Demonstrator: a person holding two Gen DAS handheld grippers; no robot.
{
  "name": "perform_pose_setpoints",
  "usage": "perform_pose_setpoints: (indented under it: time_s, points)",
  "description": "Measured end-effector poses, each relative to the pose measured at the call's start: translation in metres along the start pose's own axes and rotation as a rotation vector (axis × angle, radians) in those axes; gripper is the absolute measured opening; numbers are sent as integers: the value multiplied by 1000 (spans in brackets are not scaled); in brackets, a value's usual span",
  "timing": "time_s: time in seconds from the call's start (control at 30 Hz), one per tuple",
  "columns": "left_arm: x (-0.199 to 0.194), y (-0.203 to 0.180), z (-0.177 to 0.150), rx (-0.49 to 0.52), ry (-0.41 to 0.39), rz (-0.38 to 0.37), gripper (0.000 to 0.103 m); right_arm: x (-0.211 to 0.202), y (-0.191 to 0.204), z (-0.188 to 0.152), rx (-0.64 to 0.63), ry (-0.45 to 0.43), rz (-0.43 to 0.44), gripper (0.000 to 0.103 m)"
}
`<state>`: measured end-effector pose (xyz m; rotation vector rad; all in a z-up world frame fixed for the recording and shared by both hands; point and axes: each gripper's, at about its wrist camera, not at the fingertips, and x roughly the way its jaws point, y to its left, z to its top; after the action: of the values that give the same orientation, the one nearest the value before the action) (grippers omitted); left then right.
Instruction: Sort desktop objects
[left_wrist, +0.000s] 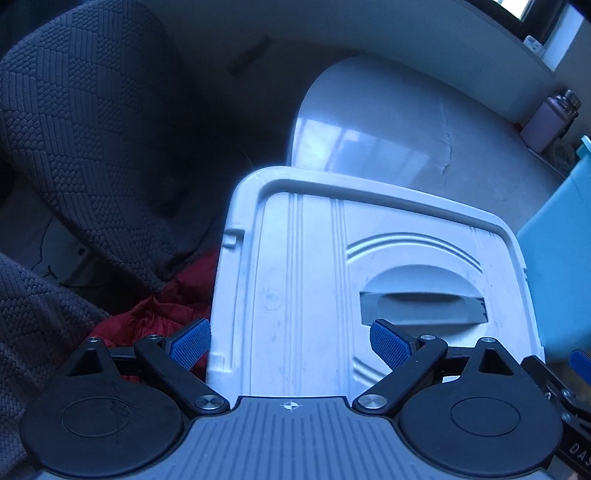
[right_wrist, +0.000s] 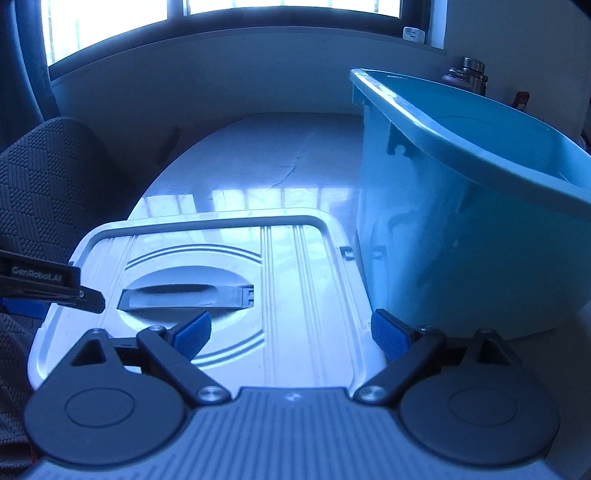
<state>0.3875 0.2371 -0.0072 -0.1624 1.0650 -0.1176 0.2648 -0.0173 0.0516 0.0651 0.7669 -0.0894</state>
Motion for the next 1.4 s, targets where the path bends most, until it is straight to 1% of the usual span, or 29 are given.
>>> perform_pose_setpoints:
  time_s: [0.13, 0.2, 0.27, 0.33, 0.5, 0.63, 0.77, 0.8, 0.87, 0.93, 0.97, 1.03, 1.1, 1.4]
  points:
    - [11, 2, 14, 8, 34, -1, 95, 6, 4, 5, -2, 8, 19, 94]
    - [17, 5, 19, 5, 58, -19, 100, 8, 7, 8, -16, 6, 22, 94]
    - [23, 6, 22, 10, 87, -32, 103, 10, 9, 11, -29, 2, 22, 94]
    - [31, 5, 24, 18, 121, -33, 103, 11, 9, 14, -31, 0, 25, 94]
    - [41, 12, 31, -19, 132, -70, 103, 12, 10, 14, -36, 3, 23, 94]
    - [47, 22, 34, -63, 148, -132, 103, 16, 12, 12, -31, 27, 23, 94]
    - [60, 44, 28, -172, 195, -237, 103, 17, 17, 11, -49, 36, 18, 94]
    - [62, 49, 27, -184, 203, -252, 103, 17, 18, 11, -54, 36, 16, 94]
    - [60, 49, 26, -149, 203, -255, 103, 18, 17, 11, -56, 40, 15, 94]
    - [57, 48, 27, -113, 199, -247, 103, 20, 14, 11, -41, 55, -12, 94]
    - [56, 48, 27, -106, 201, -243, 103, 23, 12, 11, -23, 67, -31, 94]
    - [55, 52, 30, -97, 201, -237, 103, 26, 6, 13, 29, 89, -42, 94]
    - [52, 54, 32, -77, 195, -228, 103, 28, 2, 15, 62, 102, -36, 94]
    - [40, 79, 35, -57, 176, -198, 103, 25, 9, 22, 60, 109, -1, 94]
